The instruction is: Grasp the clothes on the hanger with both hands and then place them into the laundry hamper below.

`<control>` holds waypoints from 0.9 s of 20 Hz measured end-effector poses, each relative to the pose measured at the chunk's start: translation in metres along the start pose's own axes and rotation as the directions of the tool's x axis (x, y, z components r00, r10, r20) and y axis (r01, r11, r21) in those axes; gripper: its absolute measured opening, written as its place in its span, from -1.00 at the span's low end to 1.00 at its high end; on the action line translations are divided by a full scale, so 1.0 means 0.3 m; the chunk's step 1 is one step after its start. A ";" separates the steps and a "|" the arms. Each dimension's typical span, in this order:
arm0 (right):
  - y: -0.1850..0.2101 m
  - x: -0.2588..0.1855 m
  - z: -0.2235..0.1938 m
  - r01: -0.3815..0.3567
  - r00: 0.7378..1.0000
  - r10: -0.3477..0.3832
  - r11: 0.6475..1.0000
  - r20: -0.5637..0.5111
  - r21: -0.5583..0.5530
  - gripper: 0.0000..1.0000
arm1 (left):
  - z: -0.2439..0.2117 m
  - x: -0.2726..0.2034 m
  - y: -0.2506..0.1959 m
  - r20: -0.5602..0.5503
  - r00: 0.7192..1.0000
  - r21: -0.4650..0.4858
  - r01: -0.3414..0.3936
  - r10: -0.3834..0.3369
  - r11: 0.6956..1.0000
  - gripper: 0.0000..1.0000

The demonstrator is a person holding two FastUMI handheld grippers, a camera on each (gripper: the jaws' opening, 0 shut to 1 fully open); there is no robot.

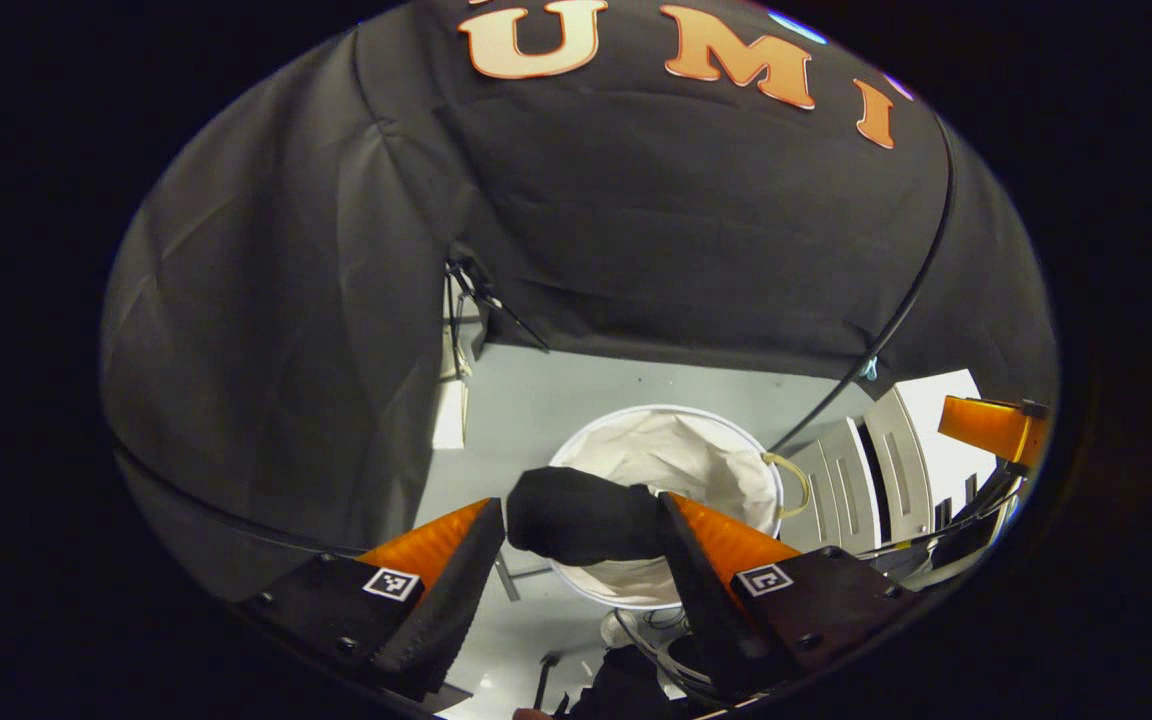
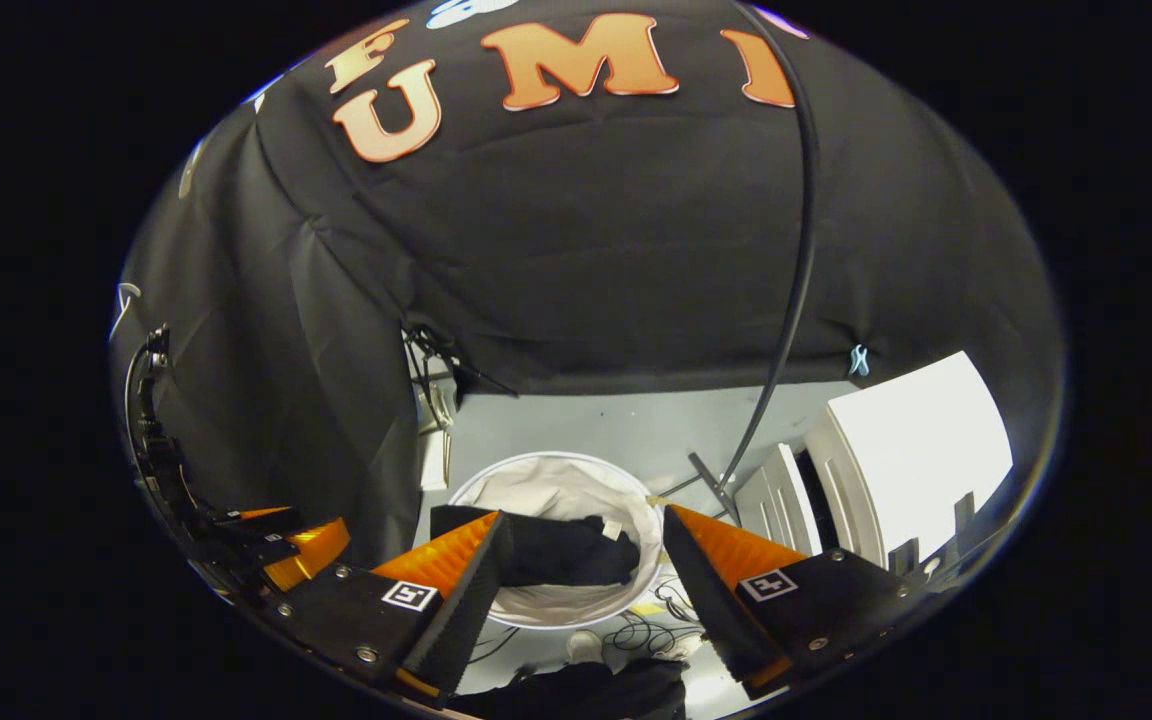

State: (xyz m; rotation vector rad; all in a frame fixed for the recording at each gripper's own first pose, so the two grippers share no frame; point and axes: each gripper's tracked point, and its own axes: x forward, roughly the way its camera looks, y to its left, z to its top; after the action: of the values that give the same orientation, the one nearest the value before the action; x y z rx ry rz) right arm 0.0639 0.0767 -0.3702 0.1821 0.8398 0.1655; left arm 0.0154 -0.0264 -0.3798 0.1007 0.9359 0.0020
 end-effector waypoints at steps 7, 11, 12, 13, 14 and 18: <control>-0.132 -0.319 0.163 0.072 0.981 -0.075 0.997 0.178 0.019 0.89 | 0.241 -0.304 0.116 0.229 0.973 -0.053 -0.020 0.032 0.998 0.98; -0.214 -0.534 0.234 0.154 0.947 -0.141 0.988 0.289 -0.021 0.88 | 0.423 -0.499 0.132 0.386 0.922 -0.068 -0.005 0.031 0.998 0.97; -0.224 -0.591 0.270 0.171 0.935 -0.152 0.985 0.320 -0.032 0.88 | 0.467 -0.543 0.136 0.425 0.905 -0.067 0.000 0.028 0.998 0.97; -0.229 -0.646 0.302 0.185 0.922 -0.160 0.982 0.352 -0.039 0.87 | 0.510 -0.594 0.134 0.468 0.883 -0.059 0.003 0.025 0.998 0.97; -0.238 -0.711 0.329 0.200 0.908 -0.169 0.979 0.383 -0.044 0.88 | 0.551 -0.643 0.130 0.499 0.866 -0.054 0.002 0.025 0.999 0.97; -0.225 -0.899 0.427 0.216 0.855 -0.164 0.975 0.493 -0.050 0.88 | 0.679 -0.819 0.077 0.620 0.784 -0.038 0.044 -0.011 0.998 0.95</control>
State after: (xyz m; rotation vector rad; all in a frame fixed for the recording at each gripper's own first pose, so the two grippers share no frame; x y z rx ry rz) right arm -0.0119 -0.0594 -0.1067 0.0357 0.3384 -0.0271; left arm 0.0343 -0.0319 -0.0605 0.0349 0.2688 -0.0332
